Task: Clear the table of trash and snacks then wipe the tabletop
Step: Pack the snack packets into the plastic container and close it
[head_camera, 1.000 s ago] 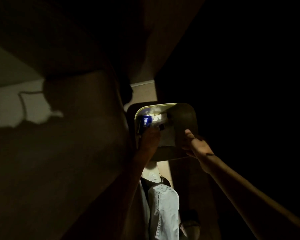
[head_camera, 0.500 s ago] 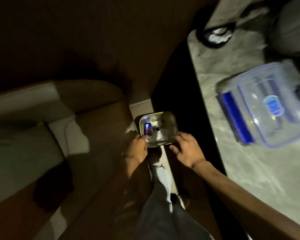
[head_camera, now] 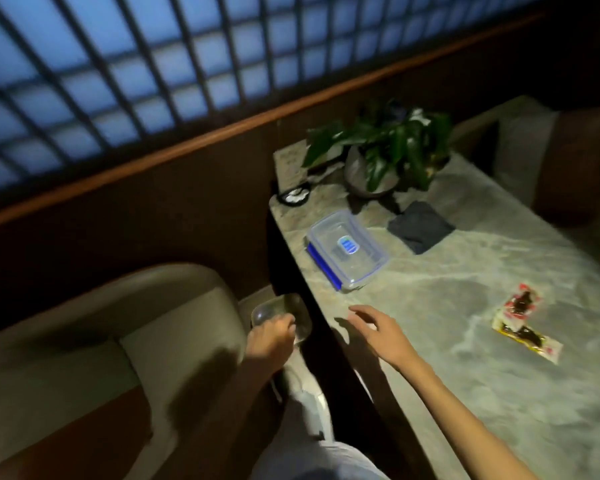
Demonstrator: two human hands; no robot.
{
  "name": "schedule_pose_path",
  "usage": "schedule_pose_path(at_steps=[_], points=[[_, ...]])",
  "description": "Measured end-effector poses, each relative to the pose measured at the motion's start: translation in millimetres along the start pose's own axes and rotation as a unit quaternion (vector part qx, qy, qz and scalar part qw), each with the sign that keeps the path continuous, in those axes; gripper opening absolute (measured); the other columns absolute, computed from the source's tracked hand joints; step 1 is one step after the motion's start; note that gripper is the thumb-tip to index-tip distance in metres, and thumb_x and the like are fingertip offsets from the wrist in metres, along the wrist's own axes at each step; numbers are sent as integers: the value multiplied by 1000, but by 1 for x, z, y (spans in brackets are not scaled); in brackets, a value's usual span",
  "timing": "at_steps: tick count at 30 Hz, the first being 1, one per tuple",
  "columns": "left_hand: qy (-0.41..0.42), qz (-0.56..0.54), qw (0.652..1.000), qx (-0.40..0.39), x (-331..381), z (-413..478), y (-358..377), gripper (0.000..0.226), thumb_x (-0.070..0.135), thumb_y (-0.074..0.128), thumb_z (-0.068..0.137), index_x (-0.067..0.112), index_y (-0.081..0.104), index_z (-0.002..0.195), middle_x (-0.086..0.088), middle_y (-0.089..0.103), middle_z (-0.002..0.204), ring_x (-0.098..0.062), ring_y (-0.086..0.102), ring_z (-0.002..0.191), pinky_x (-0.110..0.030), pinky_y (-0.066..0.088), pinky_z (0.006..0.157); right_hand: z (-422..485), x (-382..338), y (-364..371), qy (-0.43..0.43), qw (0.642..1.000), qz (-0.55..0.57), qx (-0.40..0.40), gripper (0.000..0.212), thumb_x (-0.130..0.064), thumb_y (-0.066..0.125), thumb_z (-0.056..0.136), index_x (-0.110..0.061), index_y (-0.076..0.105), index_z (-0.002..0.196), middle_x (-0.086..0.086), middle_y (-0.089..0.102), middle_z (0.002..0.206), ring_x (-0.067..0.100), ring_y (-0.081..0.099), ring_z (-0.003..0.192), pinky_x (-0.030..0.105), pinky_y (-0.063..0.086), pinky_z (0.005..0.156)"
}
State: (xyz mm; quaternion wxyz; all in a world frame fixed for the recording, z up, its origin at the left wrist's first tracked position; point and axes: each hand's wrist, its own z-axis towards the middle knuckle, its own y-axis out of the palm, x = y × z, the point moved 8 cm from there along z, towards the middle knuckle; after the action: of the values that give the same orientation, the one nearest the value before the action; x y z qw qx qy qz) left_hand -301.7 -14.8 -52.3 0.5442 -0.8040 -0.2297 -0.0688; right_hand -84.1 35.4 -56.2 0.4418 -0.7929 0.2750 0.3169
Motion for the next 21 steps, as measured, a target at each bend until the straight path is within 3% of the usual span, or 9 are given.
schedule_pose_path(at_steps=[3, 6, 14, 19, 21], points=[[33, 36, 998, 31, 35, -7, -15, 29, 35, 38, 98, 29, 58, 119, 1, 67, 122, -28, 64, 110, -38, 50, 91, -25, 40, -58, 49, 993, 83, 67, 28, -31, 62, 91, -16, 69, 114, -2, 71, 109, 11, 65, 101, 16, 45, 92], [56, 29, 998, 18, 64, 11, -31, 27, 30, 39, 97, 25, 60, 115, -5, 67, 119, -31, 63, 110, -40, 51, 90, -39, 72, -99, 90, 979, 145, 112, 36, -35, 59, 92, -11, 67, 118, 6, 72, 106, 20, 67, 98, 30, 48, 91], [74, 30, 997, -2, 108, 127, -83, 29, 26, 39, 97, 22, 63, 112, -12, 66, 119, -34, 60, 112, -41, 50, 91, -10, 75, -119, 149, 907, 350, 182, 29, -28, 56, 96, -8, 64, 114, 9, 68, 105, 19, 66, 89, 20, 53, 70], [84, 18, 996, -12, 108, 220, -100, 26, 21, 44, 94, 12, 67, 103, -21, 69, 109, -39, 62, 105, -42, 51, 88, 41, 59, -87, 208, 862, 413, 206, 28, -20, 57, 95, 5, 63, 104, 13, 61, 87, 22, 60, 73, 26, 54, 64], [76, -2, 996, -36, 103, 251, -98, 24, 18, 46, 93, 7, 66, 101, -22, 69, 107, -39, 63, 102, -42, 52, 87, 62, 56, -70, 231, 854, 415, 214, 19, -17, 57, 95, 0, 64, 98, 12, 60, 79, 20, 56, 67, 23, 52, 60]])
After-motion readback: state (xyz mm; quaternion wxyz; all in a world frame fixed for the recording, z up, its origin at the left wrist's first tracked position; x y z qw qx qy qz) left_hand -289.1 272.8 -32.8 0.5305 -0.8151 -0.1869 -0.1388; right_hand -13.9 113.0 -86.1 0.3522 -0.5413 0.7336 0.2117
